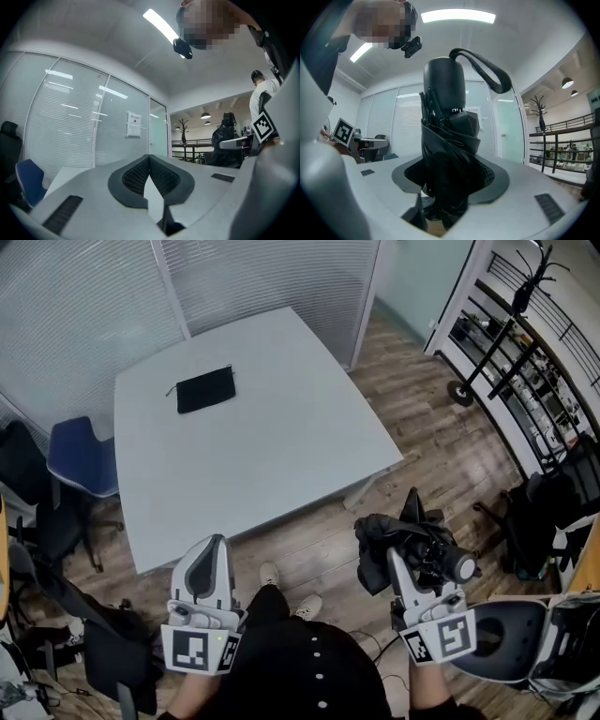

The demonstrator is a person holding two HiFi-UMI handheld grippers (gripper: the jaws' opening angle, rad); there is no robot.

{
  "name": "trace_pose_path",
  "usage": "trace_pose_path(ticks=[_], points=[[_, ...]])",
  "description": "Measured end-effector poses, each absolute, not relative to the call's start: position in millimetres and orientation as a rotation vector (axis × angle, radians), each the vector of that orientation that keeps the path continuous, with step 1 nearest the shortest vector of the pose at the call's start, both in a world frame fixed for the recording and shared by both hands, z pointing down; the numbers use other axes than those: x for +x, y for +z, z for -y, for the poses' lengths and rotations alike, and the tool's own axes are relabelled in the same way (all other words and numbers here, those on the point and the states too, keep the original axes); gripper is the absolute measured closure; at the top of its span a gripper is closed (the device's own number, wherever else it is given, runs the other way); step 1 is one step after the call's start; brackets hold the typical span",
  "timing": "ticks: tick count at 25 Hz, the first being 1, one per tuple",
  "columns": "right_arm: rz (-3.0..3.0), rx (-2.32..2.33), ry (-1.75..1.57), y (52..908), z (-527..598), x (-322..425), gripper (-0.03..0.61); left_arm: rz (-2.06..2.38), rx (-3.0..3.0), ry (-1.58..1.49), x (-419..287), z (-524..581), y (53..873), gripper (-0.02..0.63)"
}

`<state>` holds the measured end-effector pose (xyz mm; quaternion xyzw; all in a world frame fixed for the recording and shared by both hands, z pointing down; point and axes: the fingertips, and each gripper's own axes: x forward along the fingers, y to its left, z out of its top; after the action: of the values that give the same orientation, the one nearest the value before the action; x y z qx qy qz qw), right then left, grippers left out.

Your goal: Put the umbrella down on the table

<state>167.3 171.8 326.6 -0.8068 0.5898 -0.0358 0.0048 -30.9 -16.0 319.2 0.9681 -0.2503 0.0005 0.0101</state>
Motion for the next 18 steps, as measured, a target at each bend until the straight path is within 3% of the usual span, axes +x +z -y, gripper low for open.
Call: trace_pose_path(ticks=[18], points=[[-1.757,-2.589,-0.071,318,-136,216,0.327,0.666,3.057,-0.034,34,71,319,0.598]])
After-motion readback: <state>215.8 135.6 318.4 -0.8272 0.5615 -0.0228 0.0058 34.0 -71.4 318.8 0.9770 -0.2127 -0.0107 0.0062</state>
